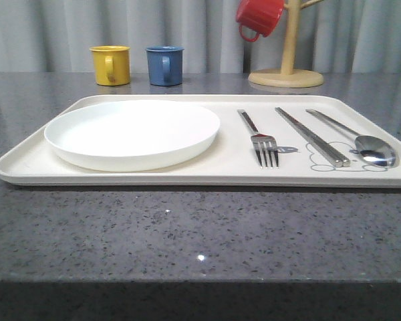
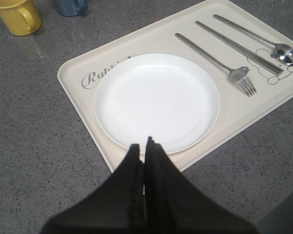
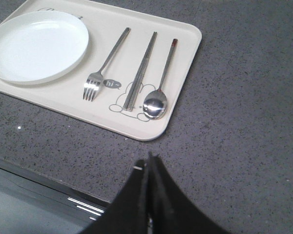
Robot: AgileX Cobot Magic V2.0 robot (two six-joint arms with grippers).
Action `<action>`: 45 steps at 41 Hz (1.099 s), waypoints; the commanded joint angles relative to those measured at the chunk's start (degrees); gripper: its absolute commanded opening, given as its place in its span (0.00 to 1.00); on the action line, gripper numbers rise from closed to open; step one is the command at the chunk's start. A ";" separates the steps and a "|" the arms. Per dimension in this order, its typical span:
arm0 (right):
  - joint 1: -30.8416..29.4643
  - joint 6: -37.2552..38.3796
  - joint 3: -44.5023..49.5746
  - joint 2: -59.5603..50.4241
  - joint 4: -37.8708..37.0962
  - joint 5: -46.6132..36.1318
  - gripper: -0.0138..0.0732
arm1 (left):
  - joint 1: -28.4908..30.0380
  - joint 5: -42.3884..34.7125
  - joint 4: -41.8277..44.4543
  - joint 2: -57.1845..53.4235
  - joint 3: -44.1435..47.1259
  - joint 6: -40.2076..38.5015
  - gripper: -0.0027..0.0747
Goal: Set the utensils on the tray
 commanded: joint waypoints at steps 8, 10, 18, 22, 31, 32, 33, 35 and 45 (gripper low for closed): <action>0.19 0.15 -1.35 0.56 0.57 -4.29 0.08 | 7.99 -12.93 0.00 -9.09 7.48 -0.62 0.01; 0.19 0.15 -1.35 0.56 0.57 -4.29 0.08 | 12.39 -17.68 0.00 -12.83 13.03 -0.62 0.01; 0.19 0.15 -1.35 0.56 0.57 -4.29 0.08 | 23.47 -35.36 0.00 -29.38 35.87 -0.62 0.01; 0.19 0.15 -1.35 0.56 0.57 -4.29 0.08 | 25.78 -38.87 0.00 -35.82 43.58 -0.62 0.01; 0.19 0.15 -1.35 0.56 0.57 -4.29 0.08 | 26.91 -44.62 -1.07 -45.20 53.27 -0.62 0.01; 0.19 0.15 -1.35 0.56 0.57 -4.29 0.08 | 26.91 -45.95 -1.07 -45.58 53.96 -0.62 0.01; 0.19 0.15 -1.35 0.56 0.57 -4.23 0.08 | 26.91 -47.45 -1.07 -45.58 54.39 -0.62 0.01; 0.19 0.15 -1.35 0.56 0.57 -4.16 0.08 | 26.91 -47.93 -1.07 -45.58 54.28 -0.62 0.01; 0.19 0.15 -1.35 0.56 0.57 -4.10 0.08 | 28.54 -48.95 -1.07 -45.58 54.28 -0.62 0.01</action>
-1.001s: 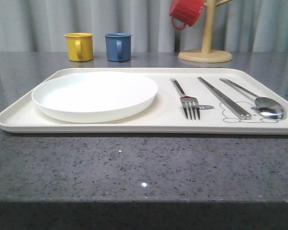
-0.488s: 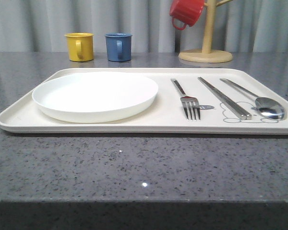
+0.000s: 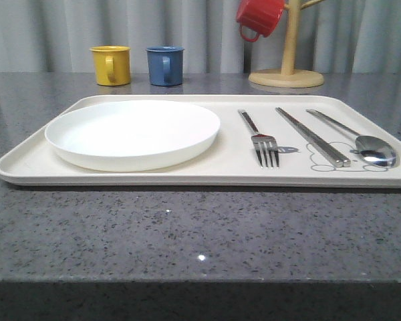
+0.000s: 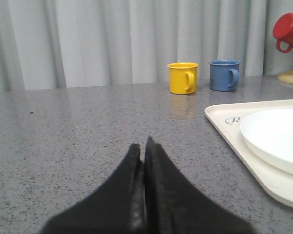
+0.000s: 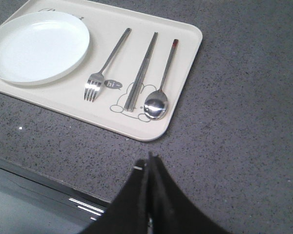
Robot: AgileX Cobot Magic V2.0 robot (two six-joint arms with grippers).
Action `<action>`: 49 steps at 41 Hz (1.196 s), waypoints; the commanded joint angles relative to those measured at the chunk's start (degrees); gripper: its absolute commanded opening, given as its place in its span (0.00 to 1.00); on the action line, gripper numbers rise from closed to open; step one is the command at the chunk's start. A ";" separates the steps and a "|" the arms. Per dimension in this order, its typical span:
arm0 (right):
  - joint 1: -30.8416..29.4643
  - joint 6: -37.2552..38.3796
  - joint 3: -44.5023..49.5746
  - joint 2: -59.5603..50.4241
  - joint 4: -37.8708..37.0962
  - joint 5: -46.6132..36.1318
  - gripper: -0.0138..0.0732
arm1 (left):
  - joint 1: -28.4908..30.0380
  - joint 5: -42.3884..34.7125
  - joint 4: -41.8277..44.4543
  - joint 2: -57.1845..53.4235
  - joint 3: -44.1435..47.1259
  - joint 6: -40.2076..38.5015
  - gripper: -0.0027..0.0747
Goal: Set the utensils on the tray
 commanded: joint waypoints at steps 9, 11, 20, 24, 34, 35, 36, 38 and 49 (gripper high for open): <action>0.19 0.15 -1.35 0.56 0.46 -4.10 0.08 | 1.22 -5.05 -0.52 -1.24 1.00 -0.62 0.01; 0.19 0.15 -1.35 0.56 0.46 -4.10 0.08 | 1.22 -5.05 -0.52 -1.24 1.00 -0.62 0.01; 0.19 0.15 -1.35 0.56 0.46 -4.10 0.08 | 1.22 -5.05 -0.52 -1.24 1.00 -0.62 0.01; 0.19 0.15 -1.35 0.56 0.46 -4.10 0.08 | 1.22 -5.05 -0.52 -1.24 1.00 -0.62 0.01; -0.79 -0.26 2.33 -1.67 -2.42 -10.19 0.08 | 1.22 -5.05 -0.52 -1.24 1.00 -0.62 0.01; -1.36 -0.26 4.00 -2.32 -2.70 -12.76 0.08 | 1.22 -5.05 -0.52 -1.24 1.00 -0.62 0.01; -1.87 -0.26 5.90 -2.91 -3.35 -14.92 0.08 | 1.22 -5.05 -0.52 -1.24 1.00 -0.62 0.01; -3.35 -0.26 9.75 -4.67 -4.37 -21.42 0.08 | 1.22 -5.05 -0.52 -1.24 1.00 -0.62 0.01; -9.18 -0.26 40.83 -19.55 -4.16 -56.04 0.08 | 1.22 -5.05 -0.52 -1.24 1.00 -0.62 0.01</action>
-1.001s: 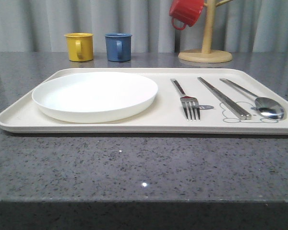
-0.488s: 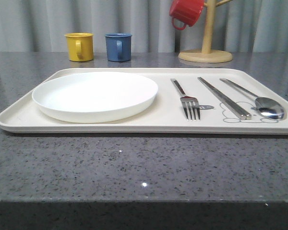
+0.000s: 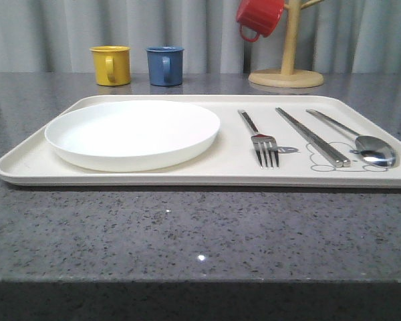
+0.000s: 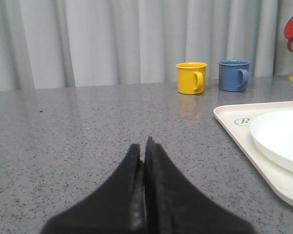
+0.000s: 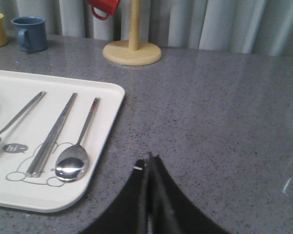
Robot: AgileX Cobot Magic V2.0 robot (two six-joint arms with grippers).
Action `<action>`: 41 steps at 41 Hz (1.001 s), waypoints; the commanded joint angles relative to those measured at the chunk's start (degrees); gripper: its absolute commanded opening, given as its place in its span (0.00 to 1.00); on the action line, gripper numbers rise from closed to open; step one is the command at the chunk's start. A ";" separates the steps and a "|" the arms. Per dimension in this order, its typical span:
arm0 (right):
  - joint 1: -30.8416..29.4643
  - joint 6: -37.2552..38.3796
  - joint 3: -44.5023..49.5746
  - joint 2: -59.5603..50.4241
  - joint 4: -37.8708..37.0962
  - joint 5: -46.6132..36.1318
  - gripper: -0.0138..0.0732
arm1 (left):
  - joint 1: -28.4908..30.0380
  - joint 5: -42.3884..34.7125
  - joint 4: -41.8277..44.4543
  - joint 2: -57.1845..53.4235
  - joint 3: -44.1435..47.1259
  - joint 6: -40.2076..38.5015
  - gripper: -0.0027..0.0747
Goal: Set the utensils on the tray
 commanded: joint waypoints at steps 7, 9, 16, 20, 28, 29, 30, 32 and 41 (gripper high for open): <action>-0.73 -0.18 14.64 -8.28 -0.26 -22.22 0.08 | 0.16 -5.05 -0.52 -1.24 1.00 -0.62 0.01; -0.68 -0.18 15.99 -8.80 -0.21 -23.15 0.08 | 0.16 -5.05 -0.52 -1.24 1.00 -0.62 0.01; -0.68 -0.18 15.89 -8.72 -0.22 -22.53 0.08 | 0.16 -5.05 -0.52 -1.13 1.00 -0.62 0.01; -0.68 -0.18 15.89 -8.72 -0.22 -22.53 0.08 | 0.16 -5.05 -0.52 -1.13 1.00 -0.62 0.01; -0.68 1.34 15.89 -8.72 -0.72 -22.57 0.08 | 0.16 -5.05 -0.52 -1.13 1.00 -0.62 0.01; -0.73 2.36 15.89 -8.72 -1.20 -22.72 0.08 | 0.16 -5.05 -0.52 -1.13 1.00 -0.62 0.01; -0.73 3.83 15.89 -8.72 -2.14 -22.90 0.08 | 0.16 -5.05 -0.52 -1.13 1.00 -0.62 0.01; -0.73 6.94 15.89 -8.72 -5.51 -23.29 0.08 | 0.16 -5.05 -0.52 -1.13 1.00 -0.62 0.01; -0.68 10.31 15.89 -8.72 -7.58 -23.40 0.08 | 0.16 -5.05 -0.52 -1.13 1.00 -0.62 0.01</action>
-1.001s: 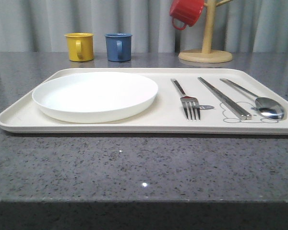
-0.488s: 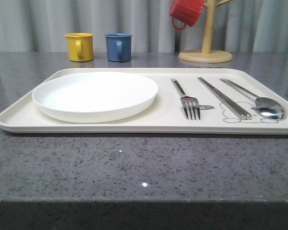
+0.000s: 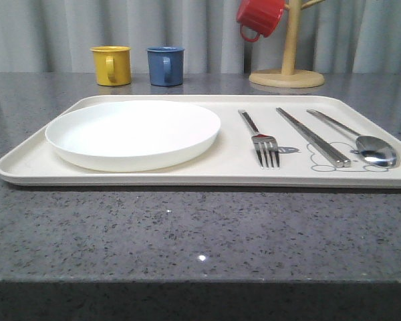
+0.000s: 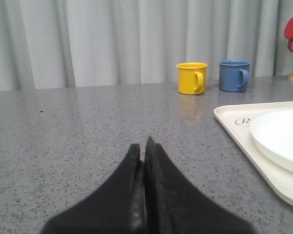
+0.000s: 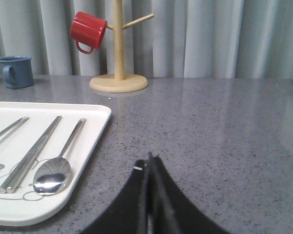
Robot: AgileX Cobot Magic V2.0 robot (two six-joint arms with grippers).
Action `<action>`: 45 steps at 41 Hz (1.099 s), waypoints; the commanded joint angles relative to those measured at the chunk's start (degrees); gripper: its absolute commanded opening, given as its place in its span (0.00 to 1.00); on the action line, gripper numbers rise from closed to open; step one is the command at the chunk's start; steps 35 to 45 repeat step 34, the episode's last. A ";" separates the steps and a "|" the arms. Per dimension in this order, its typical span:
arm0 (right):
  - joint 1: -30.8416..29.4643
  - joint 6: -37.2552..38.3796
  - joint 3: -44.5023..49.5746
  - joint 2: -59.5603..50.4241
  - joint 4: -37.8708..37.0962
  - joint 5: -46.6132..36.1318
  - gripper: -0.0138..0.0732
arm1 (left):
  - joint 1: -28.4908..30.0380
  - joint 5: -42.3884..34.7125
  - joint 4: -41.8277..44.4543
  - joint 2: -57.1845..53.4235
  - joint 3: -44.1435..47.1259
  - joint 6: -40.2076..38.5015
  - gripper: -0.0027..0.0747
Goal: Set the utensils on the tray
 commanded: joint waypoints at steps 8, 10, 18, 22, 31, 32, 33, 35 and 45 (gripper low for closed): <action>-0.30 0.51 0.10 -0.98 -0.78 -5.47 0.08 | 0.16 -4.95 -0.52 -1.13 1.00 -0.62 0.01; -0.30 0.51 0.10 -0.98 -0.78 -6.02 0.08 | 0.16 -4.95 -0.52 -1.13 1.00 -0.62 0.01; -0.30 0.51 0.10 -0.98 -0.78 -6.33 0.08 | 0.16 -4.95 -0.52 -1.13 1.00 -0.62 0.01; -0.30 0.51 0.10 -0.98 -0.78 -6.33 0.08 | 0.16 -4.95 -0.52 -1.13 1.00 -0.62 0.01; -0.30 0.51 0.10 -0.98 -0.78 -6.33 0.08 | 0.16 -4.95 -0.52 -1.13 1.00 -0.62 0.01; -0.30 0.51 0.10 -0.98 -0.78 -6.33 0.08 | 0.16 -4.95 -0.52 -1.13 1.00 -0.62 0.01; -0.30 0.51 0.10 -0.98 -0.78 -6.33 0.08 | 0.16 -4.95 -0.52 -1.13 1.00 -0.62 0.01; -0.30 0.51 0.10 -0.98 -0.78 -6.33 0.08 | 0.16 -4.95 -0.52 -1.13 1.00 -0.62 0.01; -0.30 0.51 0.10 -0.98 -0.78 -6.33 0.08 | 0.16 -4.95 -0.52 -1.13 1.00 -0.62 0.01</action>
